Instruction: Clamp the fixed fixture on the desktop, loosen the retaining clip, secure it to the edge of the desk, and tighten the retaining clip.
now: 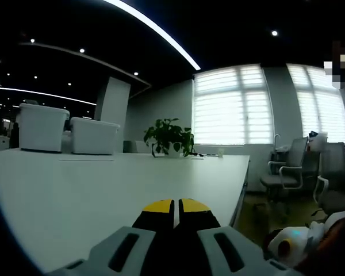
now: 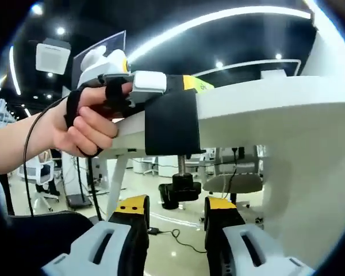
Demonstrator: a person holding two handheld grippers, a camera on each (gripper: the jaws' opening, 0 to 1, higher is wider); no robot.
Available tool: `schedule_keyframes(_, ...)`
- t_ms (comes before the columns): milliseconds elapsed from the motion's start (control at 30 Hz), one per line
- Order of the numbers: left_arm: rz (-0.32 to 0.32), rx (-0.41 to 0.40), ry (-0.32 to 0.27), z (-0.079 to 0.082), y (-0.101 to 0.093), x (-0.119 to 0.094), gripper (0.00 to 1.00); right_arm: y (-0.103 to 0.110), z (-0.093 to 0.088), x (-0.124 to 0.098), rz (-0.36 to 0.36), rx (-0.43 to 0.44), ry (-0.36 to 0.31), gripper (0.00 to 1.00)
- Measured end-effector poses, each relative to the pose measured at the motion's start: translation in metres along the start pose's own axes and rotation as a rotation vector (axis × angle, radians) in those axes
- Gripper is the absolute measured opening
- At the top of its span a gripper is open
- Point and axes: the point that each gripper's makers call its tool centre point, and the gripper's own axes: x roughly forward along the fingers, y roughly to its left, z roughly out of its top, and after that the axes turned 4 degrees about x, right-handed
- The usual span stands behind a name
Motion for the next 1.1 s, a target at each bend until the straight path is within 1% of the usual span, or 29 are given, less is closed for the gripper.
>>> schedule_keyframes(33,0.0,-0.002,0.0,0.0,0.0,0.0,0.04,-0.004,-0.001,0.002,-0.054,-0.038,0.025,0.35)
schedule_keyframes(67,0.0,-0.002,0.0,0.0,0.0,0.0,0.04,-0.012,0.0,0.002,-0.134,-0.134,0.043,0.36)
schedule_keyframes(100,0.0,-0.003,0.0,0.0,0.0,0.0,0.04,-0.013,0.007,0.003,-0.164,-0.172,0.012,0.36)
schedule_keyframes(133,0.0,-0.003,0.0,0.0,0.0,0.0,0.04,-0.011,0.008,0.006,-0.172,-0.171,0.003,0.36)
schedule_keyframes(167,0.0,-0.003,0.0,0.0,0.0,0.0,0.04,-0.009,0.005,0.008,-0.179,-0.151,0.02,0.36)
schedule_keyframes(233,0.0,-0.003,0.0,0.0,0.0,0.0,0.04,-0.008,0.002,0.011,-0.179,-0.128,0.034,0.36)
schedule_keyframes(300,0.0,0.002,0.0,0.0,0.0,0.0,0.04,-0.007,-0.004,0.016,-0.181,-0.125,0.045,0.36)
schedule_keyframes(400,0.0,-0.001,0.0,0.0,0.0,0.0,0.04,-0.003,-0.003,0.018,-0.158,-0.112,0.027,0.32)
schedule_keyframes(433,0.0,-0.002,0.0,0.0,0.0,0.0,0.04,-0.002,0.0,0.019,-0.155,-0.118,0.019,0.3)
schedule_keyframes(500,0.0,0.0,0.0,0.0,0.0,0.0,0.04,-0.001,0.008,0.021,-0.146,-0.134,0.0,0.29)
schedule_keyframes(600,0.004,0.0,0.0,0.0,0.0,0.0,0.04,-0.002,0.016,0.024,-0.126,-0.107,-0.009,0.28)
schedule_keyframes(633,0.007,0.003,0.0,0.0,0.0,0.0,0.04,-0.004,0.019,0.026,-0.123,-0.104,-0.012,0.26)
schedule_keyframes(667,0.007,0.004,0.0,0.0,0.0,0.0,0.04,-0.003,0.019,0.027,-0.115,-0.109,-0.008,0.26)
schedule_keyframes(700,0.008,0.003,0.0,0.0,0.001,0.0,0.04,-0.003,0.017,0.028,-0.108,-0.123,0.009,0.25)
schedule_keyframes(867,0.007,0.003,0.0,0.0,0.0,0.0,0.04,-0.003,0.015,0.026,-0.059,-0.128,-0.002,0.25)
schedule_keyframes(933,0.007,0.003,0.0,0.0,0.0,0.0,0.04,0.0,0.014,0.027,-0.022,-0.14,-0.006,0.25)
schedule_keyframes(1000,0.007,0.003,0.0,0.0,0.0,0.0,0.04,0.003,0.014,0.027,0.032,-0.139,-0.011,0.25)
schedule_keyframes(1067,0.007,0.001,-0.001,0.0,0.0,0.0,0.04,0.005,0.014,0.029,0.116,-0.171,-0.003,0.25)
schedule_keyframes(1100,0.007,0.0,-0.004,0.001,0.0,0.0,0.04,0.006,0.014,0.03,0.149,-0.173,0.002,0.25)
